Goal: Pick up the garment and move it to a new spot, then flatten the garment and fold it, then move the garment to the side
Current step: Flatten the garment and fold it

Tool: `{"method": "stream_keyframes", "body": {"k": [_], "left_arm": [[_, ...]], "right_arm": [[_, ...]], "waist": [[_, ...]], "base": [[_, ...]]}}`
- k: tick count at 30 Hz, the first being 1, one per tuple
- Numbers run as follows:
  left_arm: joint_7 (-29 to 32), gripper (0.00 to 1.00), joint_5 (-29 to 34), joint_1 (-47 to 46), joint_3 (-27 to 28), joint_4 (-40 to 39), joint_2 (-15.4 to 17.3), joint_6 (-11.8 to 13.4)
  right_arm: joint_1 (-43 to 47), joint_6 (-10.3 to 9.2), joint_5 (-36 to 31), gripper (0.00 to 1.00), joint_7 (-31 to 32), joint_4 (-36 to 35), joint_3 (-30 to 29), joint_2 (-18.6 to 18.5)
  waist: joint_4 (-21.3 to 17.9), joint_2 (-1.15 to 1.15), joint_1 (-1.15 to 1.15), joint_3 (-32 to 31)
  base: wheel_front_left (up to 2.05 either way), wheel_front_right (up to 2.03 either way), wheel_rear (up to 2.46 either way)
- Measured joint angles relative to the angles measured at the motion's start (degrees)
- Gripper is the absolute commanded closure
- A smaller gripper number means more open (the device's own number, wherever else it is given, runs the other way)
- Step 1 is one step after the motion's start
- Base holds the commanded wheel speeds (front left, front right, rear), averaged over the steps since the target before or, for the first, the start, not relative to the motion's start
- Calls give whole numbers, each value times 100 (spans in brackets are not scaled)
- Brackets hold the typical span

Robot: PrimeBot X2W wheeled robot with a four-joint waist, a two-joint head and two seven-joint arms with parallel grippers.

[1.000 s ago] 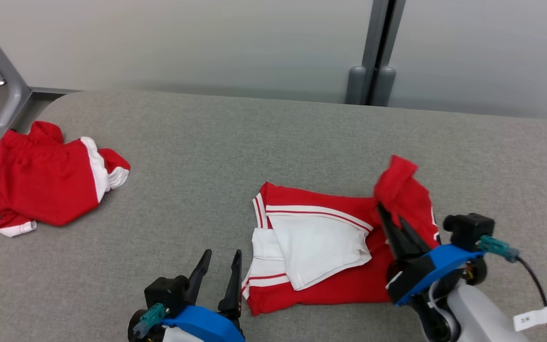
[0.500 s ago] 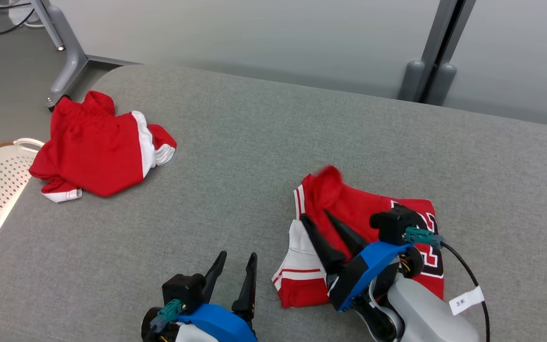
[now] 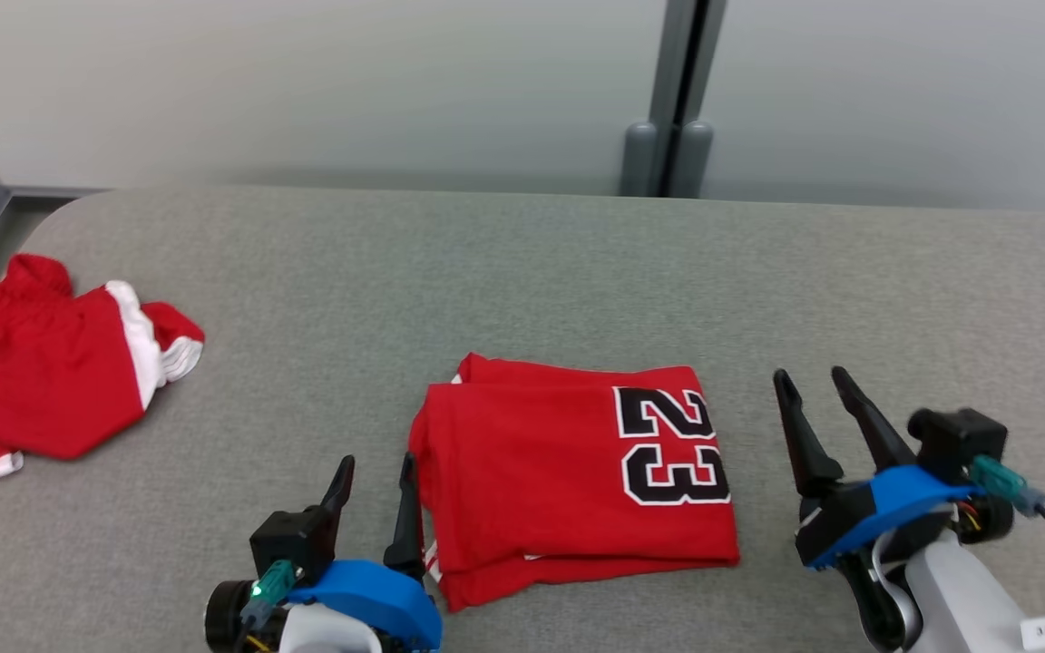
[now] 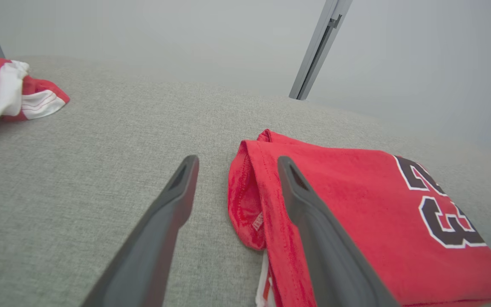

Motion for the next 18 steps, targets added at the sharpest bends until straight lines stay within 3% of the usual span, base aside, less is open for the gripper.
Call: {"method": "stream_keyframes", "body": {"k": [8,18], "left_arm": [[-1,0,379,334,424,-166,-1,100],[0,0,560,928,708,-238,0,-10]], "right_arm": [[733,0,-1044,0,-2,-250,-901,375],[1284,0,-1295,0,-1,-32,-898,603]], "waist": [[-356,0,-1,-243],[-513,-2,-2,-585]], "base": [[0,0,0],[0,0,0]]}}
